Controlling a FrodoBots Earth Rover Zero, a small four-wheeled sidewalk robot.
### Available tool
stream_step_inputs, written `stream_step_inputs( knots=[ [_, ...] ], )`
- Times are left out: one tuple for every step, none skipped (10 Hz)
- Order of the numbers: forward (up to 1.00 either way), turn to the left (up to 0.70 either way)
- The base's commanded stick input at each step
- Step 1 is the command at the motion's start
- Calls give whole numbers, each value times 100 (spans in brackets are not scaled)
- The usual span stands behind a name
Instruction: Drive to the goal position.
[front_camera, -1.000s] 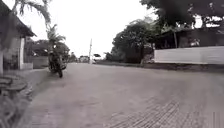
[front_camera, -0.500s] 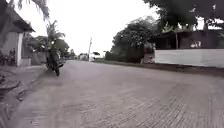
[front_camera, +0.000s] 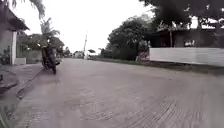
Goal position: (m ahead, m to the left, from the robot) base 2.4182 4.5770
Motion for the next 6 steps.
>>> stream_step_inputs(
  knots=[
    [-70,0],
    [-70,0],
    [-70,0],
    [-70,0],
    [-70,0],
    [-7,0]
  ],
)
